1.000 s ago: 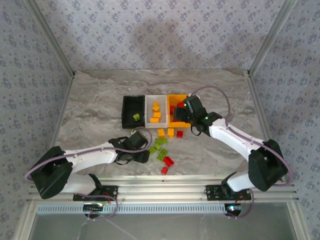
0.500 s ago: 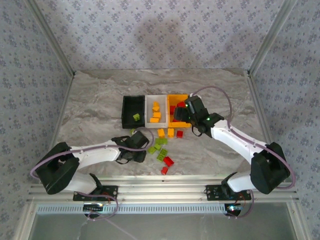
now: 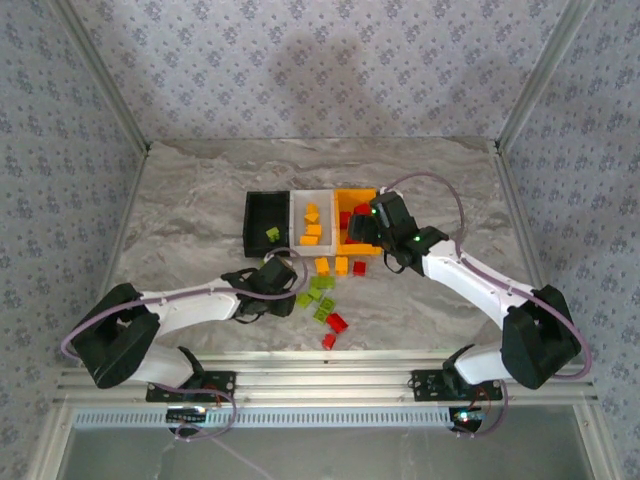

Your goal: Sort the legos into containers by color

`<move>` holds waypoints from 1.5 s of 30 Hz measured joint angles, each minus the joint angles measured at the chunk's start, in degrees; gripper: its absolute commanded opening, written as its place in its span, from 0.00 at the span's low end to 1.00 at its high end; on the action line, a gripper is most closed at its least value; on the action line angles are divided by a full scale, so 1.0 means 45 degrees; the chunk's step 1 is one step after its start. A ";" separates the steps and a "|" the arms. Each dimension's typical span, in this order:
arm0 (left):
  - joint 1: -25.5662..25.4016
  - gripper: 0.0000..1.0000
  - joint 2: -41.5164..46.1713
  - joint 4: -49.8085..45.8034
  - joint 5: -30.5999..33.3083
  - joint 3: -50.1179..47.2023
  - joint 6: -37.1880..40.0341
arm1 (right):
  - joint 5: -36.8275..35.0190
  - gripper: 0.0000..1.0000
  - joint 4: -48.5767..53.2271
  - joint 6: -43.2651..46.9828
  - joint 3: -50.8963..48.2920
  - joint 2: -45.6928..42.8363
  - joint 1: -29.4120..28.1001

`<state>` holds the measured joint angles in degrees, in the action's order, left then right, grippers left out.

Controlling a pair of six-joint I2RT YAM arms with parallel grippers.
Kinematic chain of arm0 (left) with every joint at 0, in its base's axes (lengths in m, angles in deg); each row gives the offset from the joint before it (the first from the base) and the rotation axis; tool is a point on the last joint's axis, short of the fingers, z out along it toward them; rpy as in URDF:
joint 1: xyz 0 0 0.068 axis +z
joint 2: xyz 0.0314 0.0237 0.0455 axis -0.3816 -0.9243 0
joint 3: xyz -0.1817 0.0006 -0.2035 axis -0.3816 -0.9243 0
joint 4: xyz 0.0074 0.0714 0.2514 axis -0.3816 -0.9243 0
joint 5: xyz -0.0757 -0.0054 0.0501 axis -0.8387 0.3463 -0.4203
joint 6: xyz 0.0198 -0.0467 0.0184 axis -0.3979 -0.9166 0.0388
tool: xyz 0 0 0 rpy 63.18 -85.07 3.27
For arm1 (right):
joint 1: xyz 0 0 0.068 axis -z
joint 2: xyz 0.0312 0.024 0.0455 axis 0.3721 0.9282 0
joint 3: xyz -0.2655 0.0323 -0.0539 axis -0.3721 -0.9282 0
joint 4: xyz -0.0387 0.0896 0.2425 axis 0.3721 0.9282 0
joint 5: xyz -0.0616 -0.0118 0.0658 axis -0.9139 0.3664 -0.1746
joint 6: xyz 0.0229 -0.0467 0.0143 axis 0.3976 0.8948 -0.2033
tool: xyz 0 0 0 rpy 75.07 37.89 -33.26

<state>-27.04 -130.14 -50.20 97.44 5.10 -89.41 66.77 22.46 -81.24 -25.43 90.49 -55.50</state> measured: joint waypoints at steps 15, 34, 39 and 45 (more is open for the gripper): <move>-0.0005 0.46 0.0325 -0.0379 -0.0121 -0.0136 -0.0121 | -0.0005 0.83 0.0000 -0.0005 -0.0117 -0.0092 0.0000; 0.0792 0.31 0.1885 -0.2021 0.0651 0.2006 -0.0087 | 0.0000 0.83 0.0000 -0.0146 -0.0408 -0.0699 0.0175; 0.2667 0.30 0.0996 -0.1647 0.1093 0.4867 0.0345 | 0.0000 0.83 -0.0019 -0.0243 -0.0563 -0.0767 0.0223; 0.4376 0.32 -0.1899 -0.0845 0.1151 0.6353 0.0418 | 0.0005 0.83 0.0000 -0.0253 -0.0763 -0.0772 0.0248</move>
<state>-7.35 -138.68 -54.00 102.62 33.69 -87.53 66.80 22.46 -82.38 -28.86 87.02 -54.38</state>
